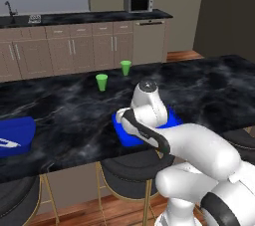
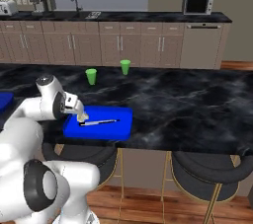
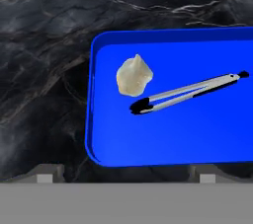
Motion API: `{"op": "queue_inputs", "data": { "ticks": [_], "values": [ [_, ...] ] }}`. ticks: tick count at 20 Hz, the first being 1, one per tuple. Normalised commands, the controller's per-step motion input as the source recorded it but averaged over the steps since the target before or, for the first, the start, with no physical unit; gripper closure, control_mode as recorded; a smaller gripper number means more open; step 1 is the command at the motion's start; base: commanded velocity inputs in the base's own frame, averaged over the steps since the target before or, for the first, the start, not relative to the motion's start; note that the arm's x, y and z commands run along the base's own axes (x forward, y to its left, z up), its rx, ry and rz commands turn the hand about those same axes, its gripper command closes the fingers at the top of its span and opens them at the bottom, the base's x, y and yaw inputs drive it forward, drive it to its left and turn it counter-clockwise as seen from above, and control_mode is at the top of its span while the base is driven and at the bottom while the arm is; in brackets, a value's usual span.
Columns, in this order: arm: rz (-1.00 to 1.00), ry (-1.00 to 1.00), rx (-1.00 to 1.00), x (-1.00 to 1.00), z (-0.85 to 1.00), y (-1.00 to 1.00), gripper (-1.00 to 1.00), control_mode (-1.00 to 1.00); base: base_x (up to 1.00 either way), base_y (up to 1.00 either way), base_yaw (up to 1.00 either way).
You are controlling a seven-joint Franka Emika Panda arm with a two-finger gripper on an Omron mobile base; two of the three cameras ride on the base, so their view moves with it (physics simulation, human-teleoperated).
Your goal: Gather the onion and garlic from the fridge and place them on a tray on the dining counter. Then gather the fishs from the fridge and place them on the other tray.
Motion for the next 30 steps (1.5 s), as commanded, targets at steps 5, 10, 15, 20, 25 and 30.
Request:
{"op": "queue_inputs", "data": {
  "ticks": [5,10,15,20,25,30],
  "values": [
    [0.00,-0.01,-0.02,-0.75,0.53,0.00,-1.00,-1.00,0.00,0.00,0.00],
    [0.00,0.00,-0.02,-0.90,0.40,-0.08,-1.00,-1.00,0.00,0.00,0.00],
    [0.05,0.00,0.00,-0.93,0.30,-0.31,-1.00,-1.00,0.00,0.00,0.00],
    [0.06,0.00,0.00,-0.81,0.21,-0.42,-1.00,-1.00,0.00,0.00,0.00],
    [0.03,0.00,0.00,-0.88,0.08,-0.41,-1.00,-1.00,0.00,0.00,0.00],
    [0.00,0.00,0.00,-0.55,-0.05,-0.36,-1.00,-1.00,0.00,0.00,0.00]
  ]
}}
